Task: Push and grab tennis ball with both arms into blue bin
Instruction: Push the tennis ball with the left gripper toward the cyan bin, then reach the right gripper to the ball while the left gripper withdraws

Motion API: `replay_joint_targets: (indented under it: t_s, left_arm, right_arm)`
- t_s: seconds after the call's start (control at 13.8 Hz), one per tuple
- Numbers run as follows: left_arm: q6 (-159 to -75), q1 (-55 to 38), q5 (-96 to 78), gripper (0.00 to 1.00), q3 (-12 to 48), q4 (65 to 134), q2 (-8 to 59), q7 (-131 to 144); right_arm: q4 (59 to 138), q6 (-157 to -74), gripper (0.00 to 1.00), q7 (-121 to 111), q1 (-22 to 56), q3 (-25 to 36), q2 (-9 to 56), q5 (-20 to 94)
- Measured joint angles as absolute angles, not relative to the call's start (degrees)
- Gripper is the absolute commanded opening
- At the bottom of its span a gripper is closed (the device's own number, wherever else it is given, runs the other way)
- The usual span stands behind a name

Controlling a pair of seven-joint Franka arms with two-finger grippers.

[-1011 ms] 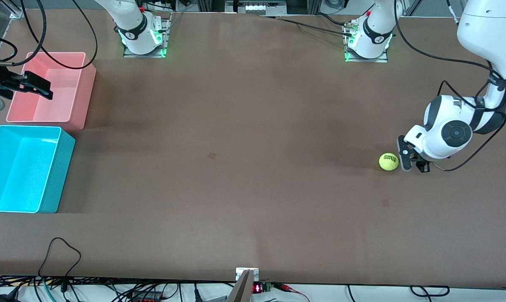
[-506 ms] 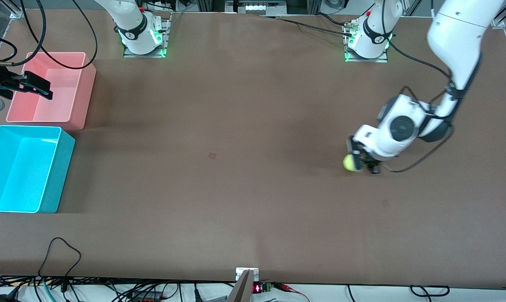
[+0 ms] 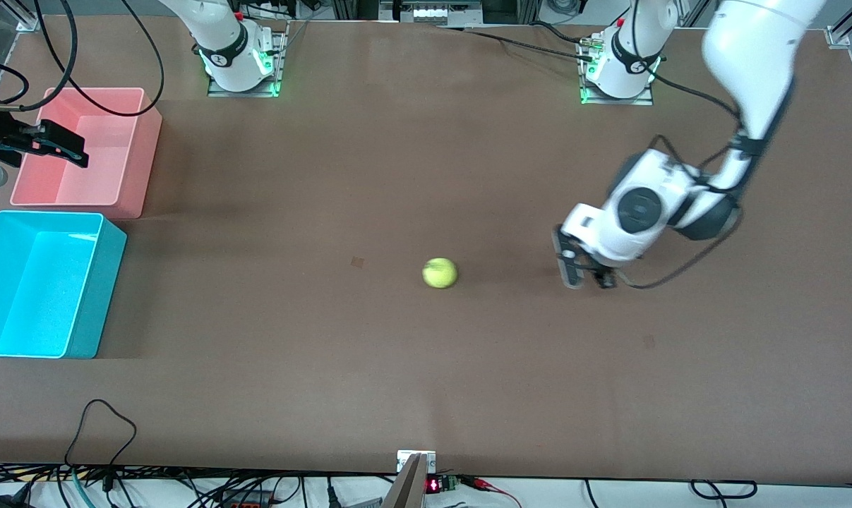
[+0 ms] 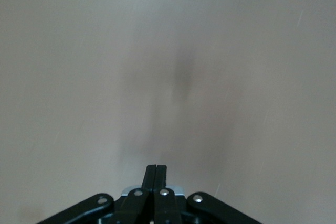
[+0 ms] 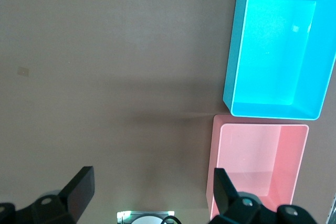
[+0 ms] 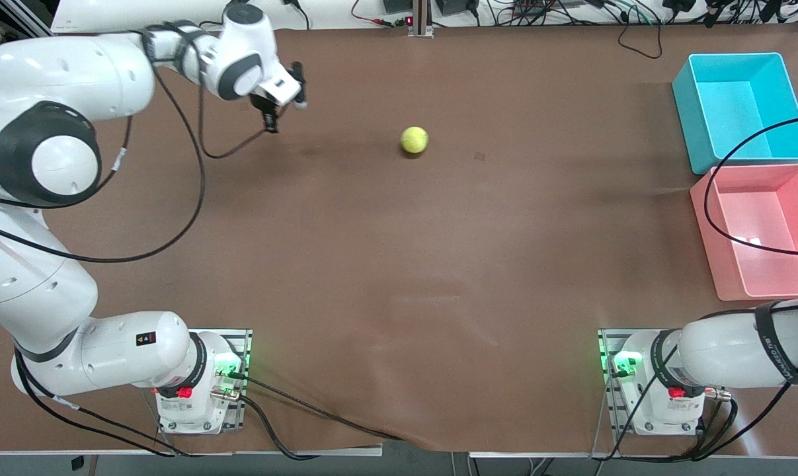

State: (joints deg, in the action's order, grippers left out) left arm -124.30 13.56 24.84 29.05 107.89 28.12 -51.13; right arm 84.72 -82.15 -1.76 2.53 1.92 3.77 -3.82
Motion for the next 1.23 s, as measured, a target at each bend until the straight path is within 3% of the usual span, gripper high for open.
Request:
replay_joint_targets:
  t_s: [0.22, 0.65, 0.79, 0.87, 0.94, 1.01, 1.23]
  left_arm:
    - [-115.9, 18.2, 24.8, 0.0, 29.0, 101.6, 27.7, -59.6]
    - [-96.8, 18.8, 24.8, 0.01, 30.0, 90.9, 26.8, -54.5]
    - [-92.9, 18.7, 24.8, 0.06, 30.4, 88.0, 25.8, -51.8]
    - [-91.0, 18.7, 24.8, 0.2, 30.4, 86.6, 25.3, -50.0]
    - [-89.1, 18.7, 24.8, 0.55, 30.4, 85.3, 25.0, -47.7]
    - [-87.1, 18.7, 24.8, 1.0, 30.4, 83.7, 24.8, -45.5]
    - [-81.5, 18.7, 24.8, 1.0, 30.5, 79.3, 24.6, -42.1]
  right_arm:
    - [84.7, -82.1, 1.0, -1.8, 2.5, 1.9, 3.8, -3.8]
    - [84.7, -82.2, 1.0, -1.8, 2.5, 1.9, 3.8, -3.8]
    - [84.7, -82.3, 1.0, -1.8, 2.6, 1.8, 3.8, -3.8]
    - [84.7, -82.4, 1.0, -1.8, 2.7, 1.6, 3.8, -3.8]
    - [84.7, -82.5, 1.0, -1.8, 2.8, 1.5, 3.8, -3.8]
    - [84.7, -82.6, 1.0, -1.8, 2.9, 1.5, 3.8, -3.8]
    - [84.7, -82.6, 1.0, -1.9, 2.9, 1.5, 3.8, -3.8]
